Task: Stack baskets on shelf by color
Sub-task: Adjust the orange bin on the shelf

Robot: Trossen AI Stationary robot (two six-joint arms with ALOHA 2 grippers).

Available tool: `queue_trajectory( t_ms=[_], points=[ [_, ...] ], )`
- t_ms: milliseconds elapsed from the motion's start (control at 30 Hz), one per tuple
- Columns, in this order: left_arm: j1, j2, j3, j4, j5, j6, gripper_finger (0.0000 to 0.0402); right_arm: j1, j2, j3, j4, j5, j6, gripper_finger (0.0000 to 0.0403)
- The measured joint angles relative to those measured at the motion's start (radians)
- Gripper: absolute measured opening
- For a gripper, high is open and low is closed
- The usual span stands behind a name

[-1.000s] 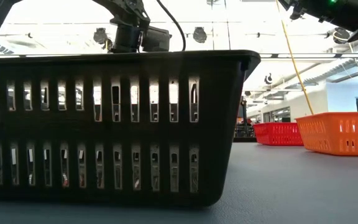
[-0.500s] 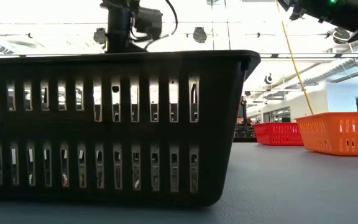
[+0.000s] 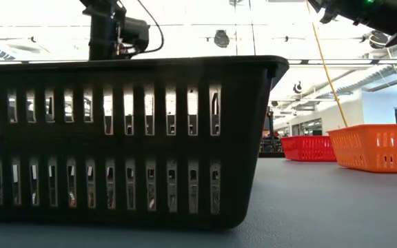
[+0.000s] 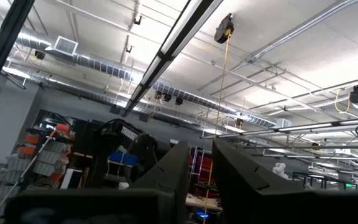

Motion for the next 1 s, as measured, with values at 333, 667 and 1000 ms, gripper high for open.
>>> queue_trajectory(
  t_ms=[333,667,1000],
  points=[
    [0.056,-0.011,-0.036,0.014,0.046,0.094,0.0173,0.0,0.0,0.0,-0.016,0.002,-0.026,0.0066],
    [0.095,-0.01,-0.036,0.079,0.112,0.146,0.0173,0.0,0.0,0.0,-0.016,0.002,-0.042,0.0066],
    [0.103,-0.01,-0.055,0.091,0.188,0.072,0.0173,0.0,0.0,0.0,-0.016,0.0,-0.057,0.0066]
  ],
)
